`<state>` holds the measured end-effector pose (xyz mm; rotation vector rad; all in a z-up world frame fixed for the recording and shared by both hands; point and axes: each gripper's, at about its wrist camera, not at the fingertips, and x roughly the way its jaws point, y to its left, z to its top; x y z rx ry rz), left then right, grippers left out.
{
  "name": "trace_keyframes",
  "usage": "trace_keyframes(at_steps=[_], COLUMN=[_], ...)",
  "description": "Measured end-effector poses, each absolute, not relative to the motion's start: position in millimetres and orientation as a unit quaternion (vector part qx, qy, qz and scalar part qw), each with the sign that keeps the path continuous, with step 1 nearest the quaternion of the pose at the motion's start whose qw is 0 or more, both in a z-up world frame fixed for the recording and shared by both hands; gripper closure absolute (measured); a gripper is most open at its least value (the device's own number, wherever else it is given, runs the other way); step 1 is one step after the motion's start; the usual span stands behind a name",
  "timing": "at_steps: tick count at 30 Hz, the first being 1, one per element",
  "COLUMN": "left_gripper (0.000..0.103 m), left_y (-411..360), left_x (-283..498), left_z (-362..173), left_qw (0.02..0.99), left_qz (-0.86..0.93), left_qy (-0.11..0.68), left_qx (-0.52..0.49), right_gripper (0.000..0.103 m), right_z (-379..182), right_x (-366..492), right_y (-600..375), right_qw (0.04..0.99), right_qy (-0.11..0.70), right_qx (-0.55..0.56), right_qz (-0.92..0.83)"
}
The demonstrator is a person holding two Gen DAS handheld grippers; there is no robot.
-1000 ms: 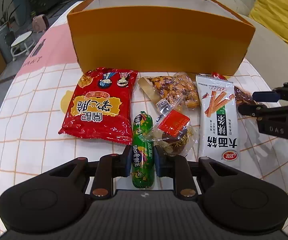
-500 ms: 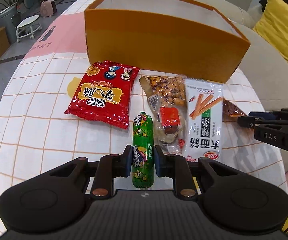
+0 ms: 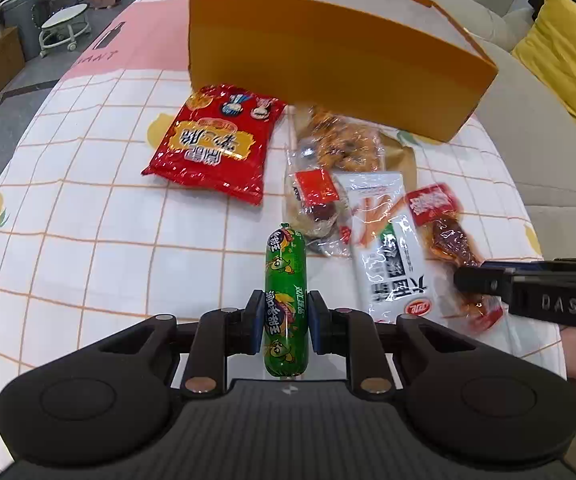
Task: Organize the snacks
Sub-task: 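Grasp the green sausage stick with the left tool while the right tool grasps the red-labelled meat packet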
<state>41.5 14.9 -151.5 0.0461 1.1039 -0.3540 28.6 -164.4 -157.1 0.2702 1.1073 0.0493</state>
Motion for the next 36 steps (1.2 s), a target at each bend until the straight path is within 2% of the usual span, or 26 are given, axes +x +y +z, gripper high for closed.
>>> trace_keyframes(at_steps=[4, 6, 7, 14, 23, 28, 30, 36], left_gripper=[0.079, 0.079, 0.079, 0.077, 0.07, 0.07, 0.078, 0.079], left_y=[18, 17, 17, 18, 13, 9, 9, 11], left_x=[43, 45, 46, 48, 50, 48, 48, 46], left_z=[-153, -153, -154, -159, -166, -166, -166, -165], left_qw=[0.835, 0.834, 0.833, 0.833, 0.834, 0.839, 0.841, 0.843], left_qz=[-0.172, -0.173, -0.171, -0.169, -0.168, -0.171, -0.173, -0.169], left_qy=[0.522, 0.524, 0.525, 0.526, 0.524, 0.513, 0.511, 0.509], left_qx=[0.017, 0.016, 0.014, 0.009, 0.033, 0.057, 0.053, 0.047], right_gripper=[0.055, 0.036, 0.034, 0.033, 0.032, 0.04, 0.044, 0.052], right_z=[-157, -157, -159, -173, -184, -185, -184, -181], right_x=[24, 24, 24, 39, 47, 40, 40, 36], right_y=[-154, -153, -154, -180, -158, -148, -148, -150], right_qw=[0.863, 0.873, 0.875, 0.863, 0.864, 0.87, 0.871, 0.87], right_qy=[0.499, 0.484, 0.483, 0.494, 0.501, 0.492, 0.491, 0.491], right_qx=[0.053, 0.012, 0.002, 0.104, 0.054, 0.022, 0.022, 0.049], right_qz=[0.048, 0.051, 0.042, 0.011, -0.002, -0.007, -0.006, -0.001])
